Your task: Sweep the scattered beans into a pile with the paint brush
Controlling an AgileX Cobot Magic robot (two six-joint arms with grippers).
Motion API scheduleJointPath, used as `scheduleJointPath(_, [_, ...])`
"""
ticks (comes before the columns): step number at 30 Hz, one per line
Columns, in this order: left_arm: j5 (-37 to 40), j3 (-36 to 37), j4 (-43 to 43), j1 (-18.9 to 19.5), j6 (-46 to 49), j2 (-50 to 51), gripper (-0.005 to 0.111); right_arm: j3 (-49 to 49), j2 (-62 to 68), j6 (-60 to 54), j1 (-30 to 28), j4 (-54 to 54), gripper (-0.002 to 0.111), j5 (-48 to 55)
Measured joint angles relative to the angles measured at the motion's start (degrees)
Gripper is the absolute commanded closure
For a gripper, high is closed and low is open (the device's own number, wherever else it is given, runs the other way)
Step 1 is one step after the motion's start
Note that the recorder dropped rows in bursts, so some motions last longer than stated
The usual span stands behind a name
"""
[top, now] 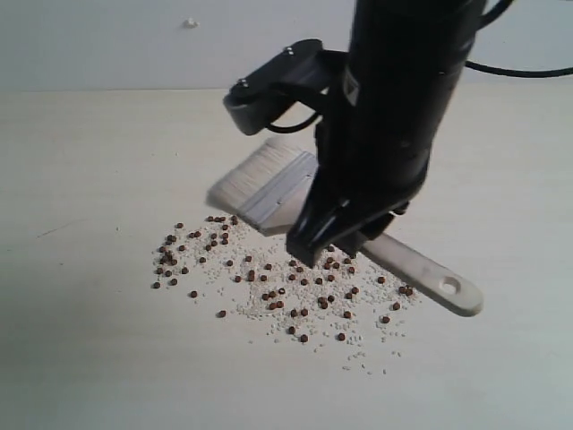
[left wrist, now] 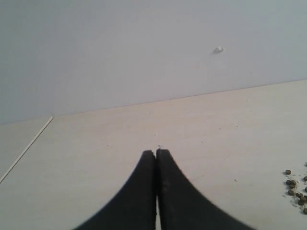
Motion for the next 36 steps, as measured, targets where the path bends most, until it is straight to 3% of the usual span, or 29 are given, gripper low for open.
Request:
scheduleJointPath(9, [0.0,0.0,0.0,0.0,0.0,0.0,0.107,6.5,-2.9,-3.7,-5.7,-4.5,0.108,0.2])
scheduleJointPath(21, [-0.2,0.0,0.0,0.0,-0.5,0.0,0.107,6.5,-2.9,-5.2,-5.7,-5.0,0.108,0.2])
scheduleJointPath(23, [-4.1,0.1,0.0,0.0,-2.9,0.0,0.107,6.5,-2.8,-5.2,-5.7,-5.0,0.108,0.2])
scheduleJointPath(28, [-15.7,0.1,0.0,0.0,-20.9,0.0,0.107,6.5,-1.3,-5.2,-5.8,-4.1,0.108,0.1])
scheduleJointPath(33, [-27.7,0.1,0.0,0.0,-27.6,0.0,0.107,6.5,-1.2,-5.4,-5.8,-3.0,0.108,0.1])
scheduleJointPath(36, [-38.9,0.1,-0.2,0.0,-30.7,2.2,0.107,6.5,-1.2,-5.5,-5.8,-2.7,0.108,0.0])
